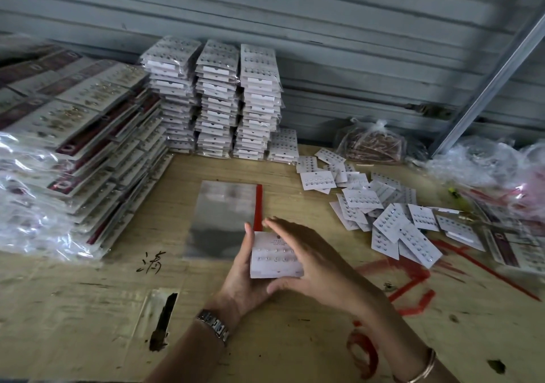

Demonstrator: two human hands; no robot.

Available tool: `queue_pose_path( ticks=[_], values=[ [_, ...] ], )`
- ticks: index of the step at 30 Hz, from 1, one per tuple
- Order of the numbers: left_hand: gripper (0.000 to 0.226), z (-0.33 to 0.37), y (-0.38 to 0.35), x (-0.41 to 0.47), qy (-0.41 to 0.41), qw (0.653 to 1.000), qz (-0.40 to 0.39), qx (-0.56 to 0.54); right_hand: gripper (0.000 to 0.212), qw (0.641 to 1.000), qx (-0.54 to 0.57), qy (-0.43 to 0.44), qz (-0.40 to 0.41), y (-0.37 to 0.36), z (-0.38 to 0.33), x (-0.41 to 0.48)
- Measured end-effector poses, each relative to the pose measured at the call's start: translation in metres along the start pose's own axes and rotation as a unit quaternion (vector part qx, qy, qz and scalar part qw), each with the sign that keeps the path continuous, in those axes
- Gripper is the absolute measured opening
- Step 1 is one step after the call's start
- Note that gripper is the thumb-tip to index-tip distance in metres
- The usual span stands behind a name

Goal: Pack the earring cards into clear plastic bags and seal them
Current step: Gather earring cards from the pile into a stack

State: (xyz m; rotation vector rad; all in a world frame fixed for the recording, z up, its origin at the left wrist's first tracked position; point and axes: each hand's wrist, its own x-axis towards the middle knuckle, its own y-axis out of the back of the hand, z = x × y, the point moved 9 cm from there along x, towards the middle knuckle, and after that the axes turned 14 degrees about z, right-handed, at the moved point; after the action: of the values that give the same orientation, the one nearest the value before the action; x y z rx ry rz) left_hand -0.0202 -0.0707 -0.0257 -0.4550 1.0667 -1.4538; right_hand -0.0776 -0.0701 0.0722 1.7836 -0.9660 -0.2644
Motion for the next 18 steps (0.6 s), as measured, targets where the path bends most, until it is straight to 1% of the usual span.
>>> queue_pose_path(
  ticks=[2, 6, 10, 12, 15, 16, 18],
  values=[
    [0.079, 0.0, 0.002, 0.001, -0.006, 1.0, 0.008, 0.007, 0.106, 1.0, 0.017, -0.01, -0.016, -0.003, 0.0, 0.004],
    [0.081, 0.001, 0.007, 0.003, -0.011, 0.999, 0.041, 0.026, 0.114, 0.999, 0.024, -0.017, -0.031, -0.005, -0.001, 0.011],
    [0.086, 0.002, 0.004, 0.003, -0.014, 0.998, 0.038, 0.037, 0.116, 0.997, 0.059, -0.031, -0.036, -0.004, 0.003, 0.014],
    [0.079, 0.003, 0.001, 0.001, -0.013, 0.999, 0.025, 0.038, 0.115, 0.997, 0.058, -0.027, -0.038, -0.005, 0.004, 0.013],
    [0.062, 0.002, -0.005, -0.003, -0.003, 0.999, 0.007, 0.033, 0.114, 0.997, 0.063, -0.028, -0.04, -0.009, 0.006, 0.01],
    [0.057, 0.002, -0.005, -0.004, 0.0, 0.999, 0.008, 0.035, 0.113, 0.995, 0.085, -0.037, -0.045, -0.009, 0.007, 0.009],
    [0.052, 0.002, -0.009, -0.005, 0.003, 0.999, 0.002, 0.043, 0.106, 0.981, 0.172, -0.072, -0.057, -0.008, 0.01, 0.009]
  ],
)
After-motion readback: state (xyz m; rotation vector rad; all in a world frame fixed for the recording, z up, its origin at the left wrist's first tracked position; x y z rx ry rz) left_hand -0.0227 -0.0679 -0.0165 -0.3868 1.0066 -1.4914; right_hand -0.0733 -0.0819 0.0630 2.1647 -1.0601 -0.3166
